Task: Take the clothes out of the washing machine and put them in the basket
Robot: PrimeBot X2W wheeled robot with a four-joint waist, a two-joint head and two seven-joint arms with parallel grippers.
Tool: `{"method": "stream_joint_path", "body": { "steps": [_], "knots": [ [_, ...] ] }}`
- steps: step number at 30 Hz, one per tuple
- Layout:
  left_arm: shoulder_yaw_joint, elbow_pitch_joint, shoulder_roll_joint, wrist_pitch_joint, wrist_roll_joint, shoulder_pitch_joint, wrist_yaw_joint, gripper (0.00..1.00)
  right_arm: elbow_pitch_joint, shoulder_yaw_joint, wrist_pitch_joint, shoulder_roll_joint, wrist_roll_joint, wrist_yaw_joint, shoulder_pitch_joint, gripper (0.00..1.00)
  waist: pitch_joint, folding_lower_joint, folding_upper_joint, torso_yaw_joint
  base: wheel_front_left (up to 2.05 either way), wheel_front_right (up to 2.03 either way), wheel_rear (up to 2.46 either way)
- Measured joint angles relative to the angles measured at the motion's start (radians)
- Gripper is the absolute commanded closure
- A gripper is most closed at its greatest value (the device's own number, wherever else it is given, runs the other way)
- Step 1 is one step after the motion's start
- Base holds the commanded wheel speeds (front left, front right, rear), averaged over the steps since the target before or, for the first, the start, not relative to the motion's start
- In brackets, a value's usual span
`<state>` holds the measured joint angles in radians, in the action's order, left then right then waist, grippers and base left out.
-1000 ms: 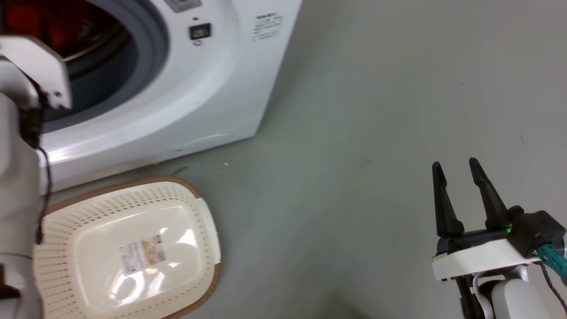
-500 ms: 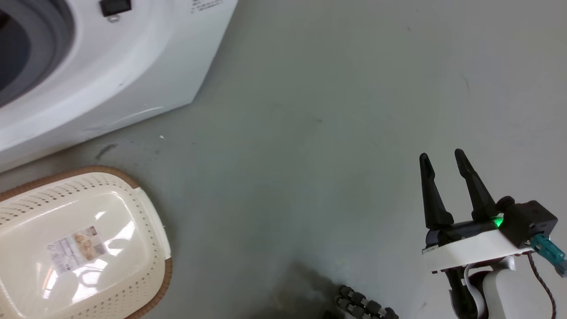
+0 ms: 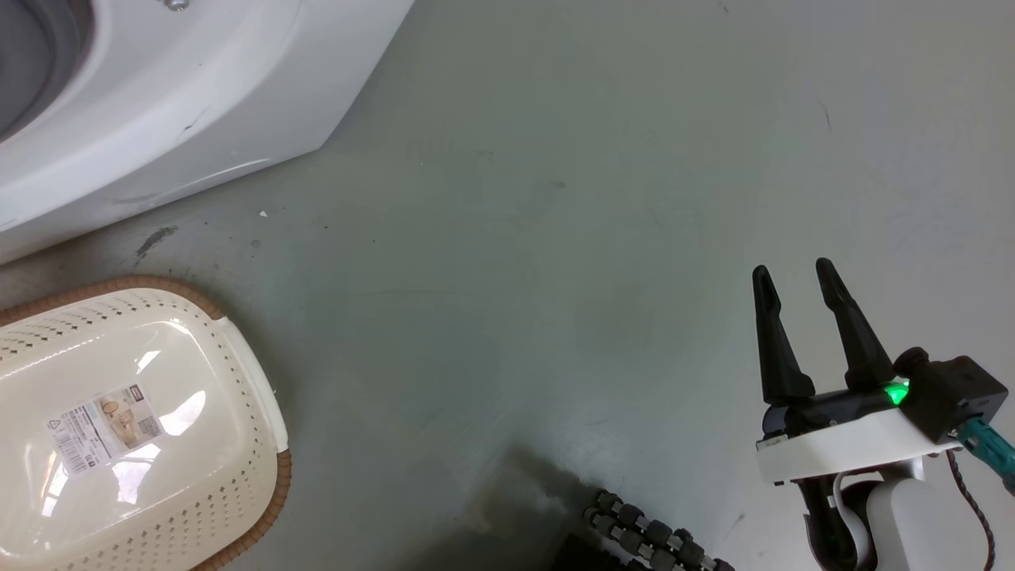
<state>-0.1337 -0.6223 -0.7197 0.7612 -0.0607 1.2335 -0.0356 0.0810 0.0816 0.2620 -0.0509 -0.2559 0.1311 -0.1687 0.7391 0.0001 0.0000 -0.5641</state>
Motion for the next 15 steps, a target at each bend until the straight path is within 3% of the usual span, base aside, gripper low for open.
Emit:
{"method": "stream_joint_path", "body": {
  "steps": [1, 5, 6, 10, 15],
  "knots": [
    [0.005, 0.009, 0.0, 0.011, 0.006, -0.006, 0.002, 1.0, -0.001, 0.0, 0.0, 0.0, 0.0, 0.0, 0.0, 0.0, 0.001, 0.0, 0.0, 0.0, 0.0, 0.0, 0.0],
    [0.015, 0.052, -0.003, 0.019, 0.014, -0.038, 0.025, 1.0, -0.005, -0.003, 0.0, 0.0, 0.0, 0.0, -0.003, 0.0, 0.004, 0.0, 0.0, -0.001, 0.0, 0.0, 0.0],
    [0.03, 0.081, -0.01, -0.023, 0.02, -0.065, 0.059, 1.0, -0.001, 0.001, 0.0, 0.0, 0.0, 0.0, -0.012, 0.0, 0.0, 0.0, 0.0, -0.004, 0.0, 0.0, 0.0],
    [0.058, 0.1, -0.024, -0.134, 0.039, -0.118, 0.094, 1.0, 0.003, 0.004, 0.0, 0.0, 0.0, 0.0, -0.02, 0.0, -0.025, 0.0, 0.0, -0.009, 0.0, 0.0, 0.0],
    [0.092, 0.084, 0.008, -0.308, 0.088, -0.171, 0.127, 1.0, -0.003, -0.019, 0.0, 0.0, 0.013, 0.0, -0.024, 0.0, -0.065, 0.0, 0.0, 0.001, 0.0, 0.0, 0.0]
  ]
}}
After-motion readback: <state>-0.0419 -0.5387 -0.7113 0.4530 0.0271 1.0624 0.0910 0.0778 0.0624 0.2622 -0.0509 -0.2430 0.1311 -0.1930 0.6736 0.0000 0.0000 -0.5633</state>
